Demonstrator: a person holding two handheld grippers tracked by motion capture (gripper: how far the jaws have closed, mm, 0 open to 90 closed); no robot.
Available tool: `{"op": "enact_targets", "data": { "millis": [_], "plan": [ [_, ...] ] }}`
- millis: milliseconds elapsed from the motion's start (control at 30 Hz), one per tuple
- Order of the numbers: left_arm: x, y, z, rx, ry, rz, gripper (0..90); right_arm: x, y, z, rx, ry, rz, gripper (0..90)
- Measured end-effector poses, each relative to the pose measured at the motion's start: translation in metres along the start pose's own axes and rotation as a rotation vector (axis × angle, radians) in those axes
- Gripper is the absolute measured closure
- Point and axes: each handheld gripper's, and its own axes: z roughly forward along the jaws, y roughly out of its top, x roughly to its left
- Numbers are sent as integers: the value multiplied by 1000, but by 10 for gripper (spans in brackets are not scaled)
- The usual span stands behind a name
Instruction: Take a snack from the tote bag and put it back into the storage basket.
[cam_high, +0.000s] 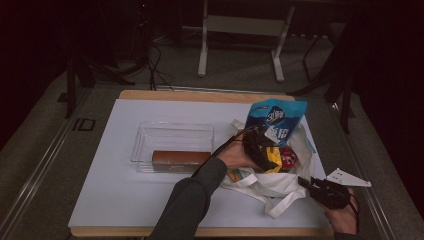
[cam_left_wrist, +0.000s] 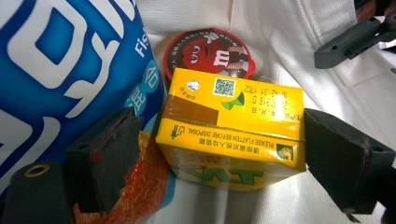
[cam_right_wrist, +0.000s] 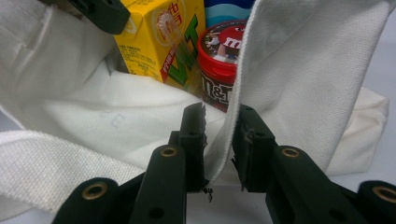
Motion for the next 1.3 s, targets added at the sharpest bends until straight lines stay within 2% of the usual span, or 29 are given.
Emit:
{"op": "enact_targets", "data": {
  "millis": [233,400,467,567,667,800,1167,1300],
  "plan": [
    [-3,0,5,5,-8,3,146,0,0,0,1,0,-1,746],
    [-6,0,14,32,-23,15,160,0,0,0,1,0,0,745],
    [-9,0,18,31,-12,12,162,0,0,0,1,0,-1,743],
    [-8,-1,17,27,-8,10,175,0,0,0,0,2,-1,743],
    [-7,-2,16,18,-6,-1,225,0,0,0,1,2,-1,743],
    [-8,-3,16,18,4,6,229,0,0,0,1,3,-1,743],
    [-8,-4,17,28,0,1,239,0,-1,0,1,4,0,742],
    [-9,-5,18,39,9,13,247,0,-1,0,1,4,-2,742]
  ]
}}
